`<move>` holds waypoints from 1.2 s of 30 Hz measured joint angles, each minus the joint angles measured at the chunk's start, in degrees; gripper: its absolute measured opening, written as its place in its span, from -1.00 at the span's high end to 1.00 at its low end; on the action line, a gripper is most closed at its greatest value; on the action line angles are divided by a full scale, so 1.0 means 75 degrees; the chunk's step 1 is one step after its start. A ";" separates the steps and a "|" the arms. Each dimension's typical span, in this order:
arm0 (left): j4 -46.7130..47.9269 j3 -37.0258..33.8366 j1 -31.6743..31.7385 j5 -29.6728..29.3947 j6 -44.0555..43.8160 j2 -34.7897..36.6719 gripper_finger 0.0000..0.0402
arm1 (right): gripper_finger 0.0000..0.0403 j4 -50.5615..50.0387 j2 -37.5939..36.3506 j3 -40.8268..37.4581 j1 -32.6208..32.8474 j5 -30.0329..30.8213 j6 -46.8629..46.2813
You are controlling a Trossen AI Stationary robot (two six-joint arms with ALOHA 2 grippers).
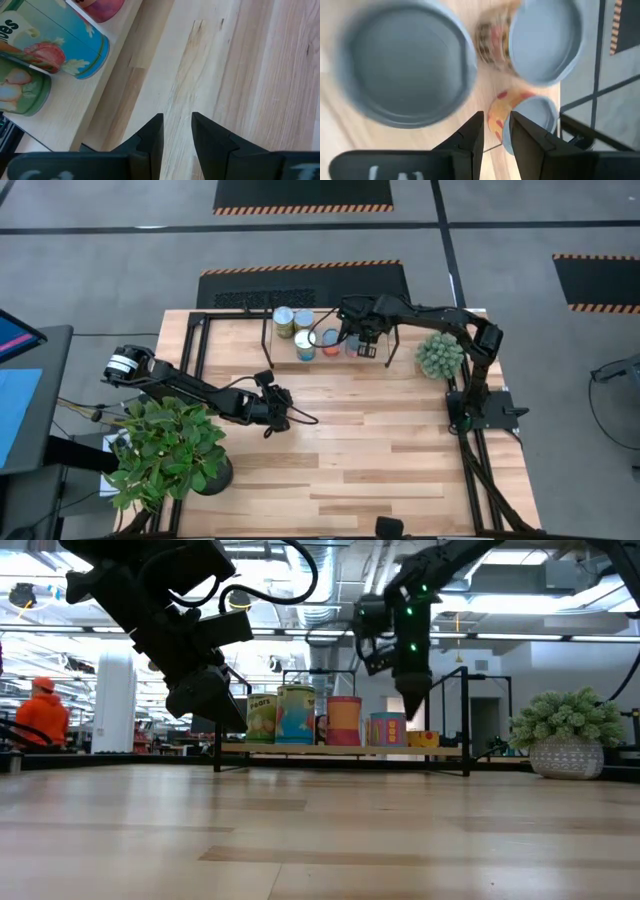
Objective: Pick and place cans onto a shelf
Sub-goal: Adjust the canned oranges on the shelf
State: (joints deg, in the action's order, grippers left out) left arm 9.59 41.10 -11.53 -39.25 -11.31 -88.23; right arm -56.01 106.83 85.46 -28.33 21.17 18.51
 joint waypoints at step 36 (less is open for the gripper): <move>0.0066 0.0000 -0.0003 0.0141 0.0013 0.0000 0.53 | 0.42 -0.4537 -0.0318 0.5327 0.5082 -0.1666 -0.3884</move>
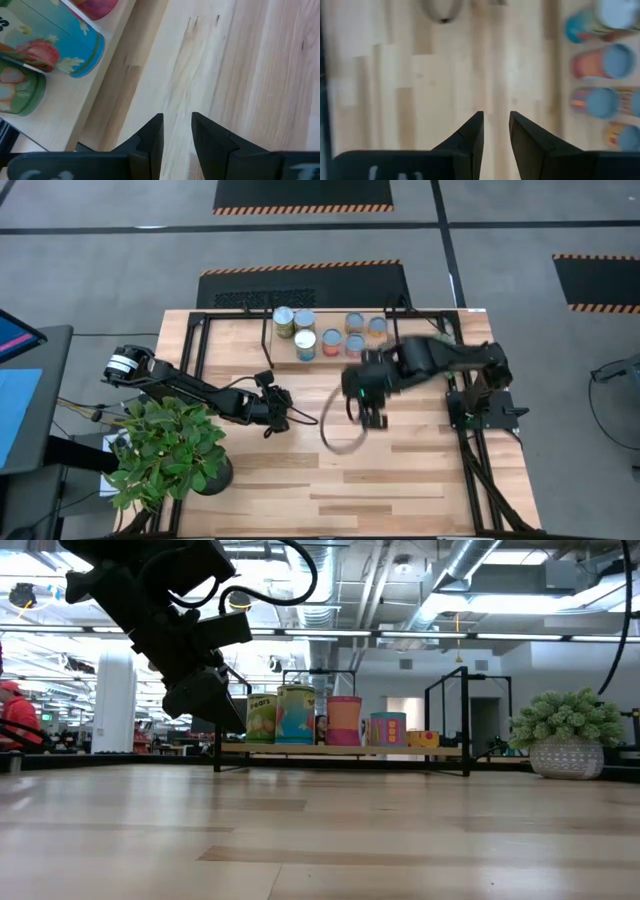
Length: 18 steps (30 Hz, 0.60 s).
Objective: Pick and place cans onto a shelf
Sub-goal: Adjust the canned oranges on the shelf
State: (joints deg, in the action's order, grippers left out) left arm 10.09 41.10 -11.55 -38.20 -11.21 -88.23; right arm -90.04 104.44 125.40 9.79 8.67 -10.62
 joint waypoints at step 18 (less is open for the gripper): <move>-0.0065 0.0000 0.0000 0.0052 -0.0010 0.0000 0.53 | 0.42 0.0122 0.0268 -0.0020 0.3670 0.1411 -0.0727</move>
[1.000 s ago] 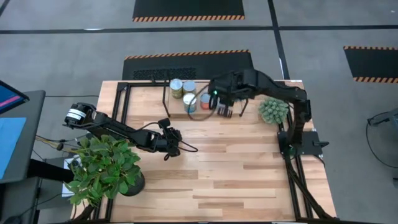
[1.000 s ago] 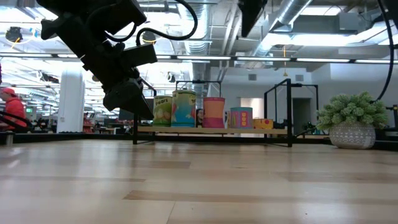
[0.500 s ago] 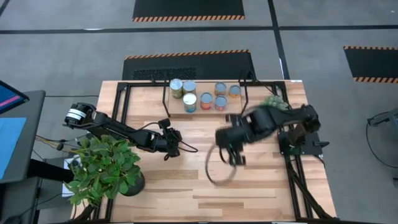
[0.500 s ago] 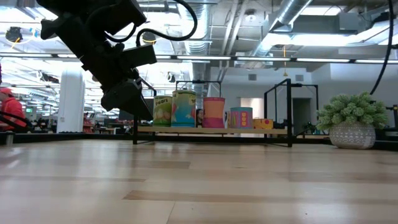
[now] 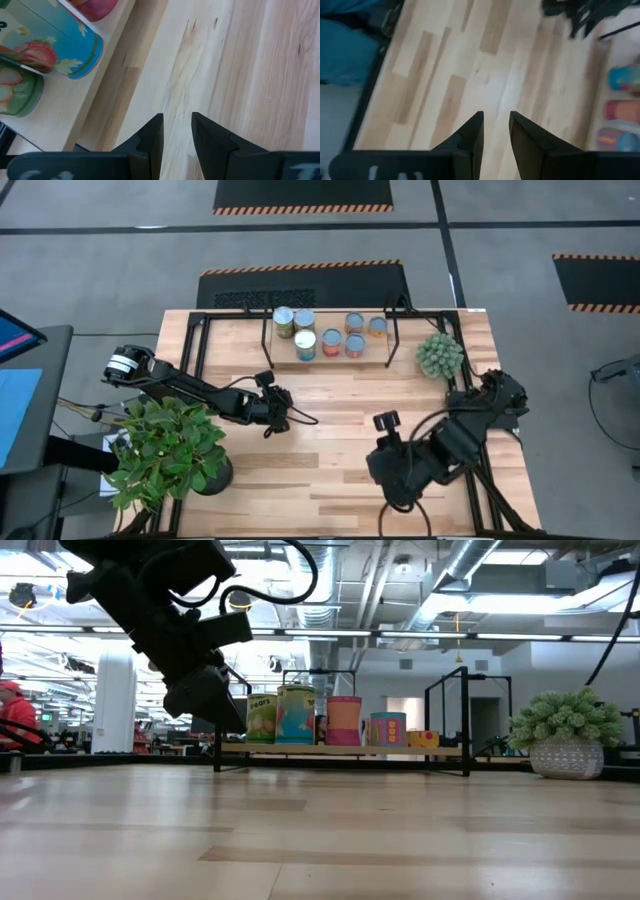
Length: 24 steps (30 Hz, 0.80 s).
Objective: Pick and place cans onto a shelf
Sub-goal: Adjust the canned oranges on the shelf
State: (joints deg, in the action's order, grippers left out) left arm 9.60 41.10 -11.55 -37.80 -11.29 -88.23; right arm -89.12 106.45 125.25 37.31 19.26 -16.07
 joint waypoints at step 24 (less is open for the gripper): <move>-0.0011 0.0003 0.0000 0.0213 -0.0006 0.0000 0.53 | 0.42 0.0798 0.1032 0.0015 0.0223 0.0520 -0.0243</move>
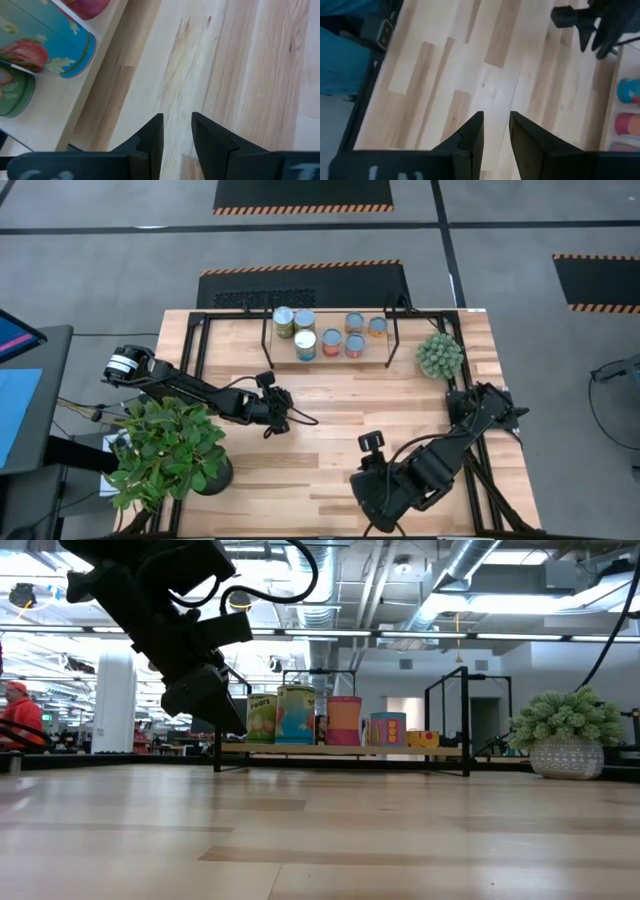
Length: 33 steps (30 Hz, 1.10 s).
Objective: Pick and place cans onto a shelf
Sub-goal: Adjust the canned oranges on the shelf
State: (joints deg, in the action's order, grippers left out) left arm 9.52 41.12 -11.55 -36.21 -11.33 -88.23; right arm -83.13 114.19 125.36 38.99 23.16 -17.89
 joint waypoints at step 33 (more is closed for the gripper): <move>-0.0437 0.0000 0.0010 -0.0361 -0.0123 0.0002 0.53 | 0.42 -0.0834 -0.2051 0.0003 -0.3444 0.0723 0.3495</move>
State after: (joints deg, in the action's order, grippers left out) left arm 6.24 41.12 -11.48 -38.91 -12.26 -88.21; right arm -89.39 98.81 125.38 13.15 28.58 8.32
